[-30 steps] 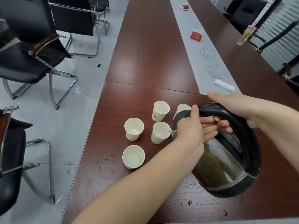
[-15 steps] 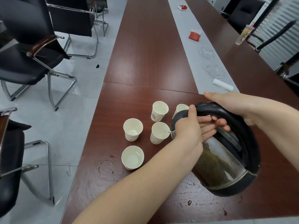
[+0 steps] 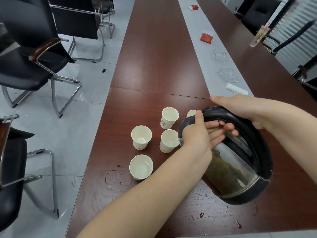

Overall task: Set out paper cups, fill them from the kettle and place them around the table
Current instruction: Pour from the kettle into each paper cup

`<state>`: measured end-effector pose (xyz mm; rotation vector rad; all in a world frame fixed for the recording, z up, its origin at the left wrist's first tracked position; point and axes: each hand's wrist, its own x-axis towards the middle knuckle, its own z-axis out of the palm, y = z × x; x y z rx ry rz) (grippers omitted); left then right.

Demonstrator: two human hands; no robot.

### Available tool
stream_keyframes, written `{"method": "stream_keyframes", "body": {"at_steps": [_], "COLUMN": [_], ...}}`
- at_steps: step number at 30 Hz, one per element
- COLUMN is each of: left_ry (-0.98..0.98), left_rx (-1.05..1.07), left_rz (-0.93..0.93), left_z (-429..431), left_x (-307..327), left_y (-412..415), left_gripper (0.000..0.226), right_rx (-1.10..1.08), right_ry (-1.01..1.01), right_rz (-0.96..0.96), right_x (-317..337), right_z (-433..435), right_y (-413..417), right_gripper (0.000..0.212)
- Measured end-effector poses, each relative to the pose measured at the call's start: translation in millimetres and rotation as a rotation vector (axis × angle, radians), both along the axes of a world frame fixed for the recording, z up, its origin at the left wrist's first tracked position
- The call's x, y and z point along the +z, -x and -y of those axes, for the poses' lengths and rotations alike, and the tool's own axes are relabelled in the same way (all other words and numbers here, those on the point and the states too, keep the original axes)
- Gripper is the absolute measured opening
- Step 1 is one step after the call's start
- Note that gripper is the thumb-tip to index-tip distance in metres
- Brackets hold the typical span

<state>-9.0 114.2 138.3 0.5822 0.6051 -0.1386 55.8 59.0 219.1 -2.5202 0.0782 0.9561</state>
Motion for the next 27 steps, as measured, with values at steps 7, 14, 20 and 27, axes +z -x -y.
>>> {"method": "stream_keyframes", "body": {"at_steps": [7,14,20,27], "left_ry": [-0.001,-0.025,-0.03,-0.036], "left_rx": [0.006,-0.004,-0.023,-0.016], "left_rz": [-0.005,-0.004,0.001,-0.003], "left_z": [-0.7,0.6,2.8,4.9], "left_x": [-1.2,-0.3,1.8,4.0], "left_y": [-0.6,-0.6,-0.1,-0.6], "left_gripper": [0.054,0.054,0.054,0.053], "right_rx": [-0.009,-0.02,-0.047,-0.049], "right_ry": [-0.011,-0.055,-0.092,-0.087], "right_rz": [-0.005,-0.005,-0.015,-0.012], "right_x": [-1.3,-2.8,-2.1,-1.7], "right_z": [-0.3,4.4,10.8,13.5], "right_y": [0.2,1.3,0.9,0.2], "right_gripper": [0.07,0.069,0.069,0.069]}}
